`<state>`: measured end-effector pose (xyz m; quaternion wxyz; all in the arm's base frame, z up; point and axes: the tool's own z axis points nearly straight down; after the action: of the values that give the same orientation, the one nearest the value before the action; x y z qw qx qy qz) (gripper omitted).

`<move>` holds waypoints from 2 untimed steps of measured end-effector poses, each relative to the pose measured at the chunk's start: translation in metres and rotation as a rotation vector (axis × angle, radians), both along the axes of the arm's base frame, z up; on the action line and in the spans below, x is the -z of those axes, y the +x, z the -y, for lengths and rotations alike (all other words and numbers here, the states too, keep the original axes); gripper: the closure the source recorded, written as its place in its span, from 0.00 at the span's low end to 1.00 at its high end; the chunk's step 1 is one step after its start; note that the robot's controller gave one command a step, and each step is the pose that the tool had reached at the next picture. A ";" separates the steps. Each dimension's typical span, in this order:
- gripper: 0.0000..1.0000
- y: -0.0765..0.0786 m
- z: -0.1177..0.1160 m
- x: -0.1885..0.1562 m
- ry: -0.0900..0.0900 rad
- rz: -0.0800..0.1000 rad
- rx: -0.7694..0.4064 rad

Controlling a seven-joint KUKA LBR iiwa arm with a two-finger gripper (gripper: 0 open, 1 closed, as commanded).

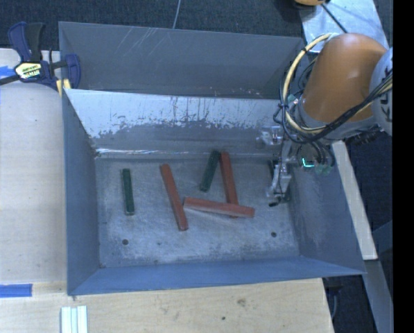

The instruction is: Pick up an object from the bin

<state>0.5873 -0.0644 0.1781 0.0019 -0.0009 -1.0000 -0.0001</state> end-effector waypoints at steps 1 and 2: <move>0.00 0.002 0.000 -0.004 -0.001 0.008 -0.001; 0.00 -0.006 -0.026 0.035 -0.002 0.013 -0.075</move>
Offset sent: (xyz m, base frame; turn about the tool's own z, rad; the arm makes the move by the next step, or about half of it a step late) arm -0.0200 0.0622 -0.0882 -0.1743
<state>0.5809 -0.0387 0.1431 -0.0043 0.0367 -0.9993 0.0011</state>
